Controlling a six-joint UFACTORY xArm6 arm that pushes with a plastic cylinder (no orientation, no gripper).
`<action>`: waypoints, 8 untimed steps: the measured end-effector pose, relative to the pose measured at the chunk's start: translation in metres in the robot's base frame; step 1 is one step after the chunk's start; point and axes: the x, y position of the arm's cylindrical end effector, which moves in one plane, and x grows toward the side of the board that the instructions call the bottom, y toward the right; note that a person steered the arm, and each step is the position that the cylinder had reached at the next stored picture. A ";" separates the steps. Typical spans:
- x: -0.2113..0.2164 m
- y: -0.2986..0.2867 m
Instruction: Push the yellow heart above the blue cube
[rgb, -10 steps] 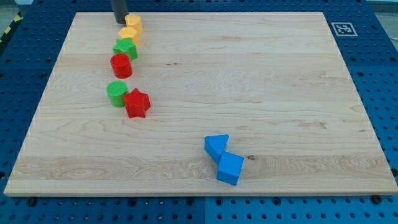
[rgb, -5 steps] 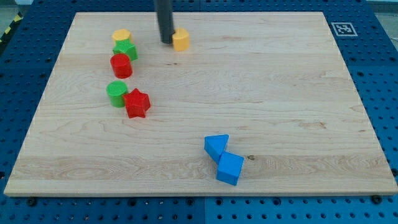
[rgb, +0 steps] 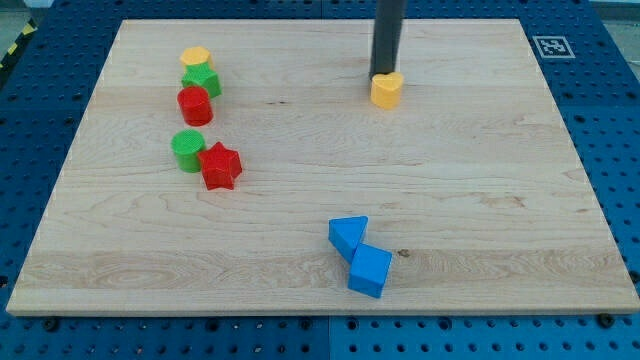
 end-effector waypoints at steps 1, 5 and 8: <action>0.025 0.016; 0.059 0.024; 0.101 -0.004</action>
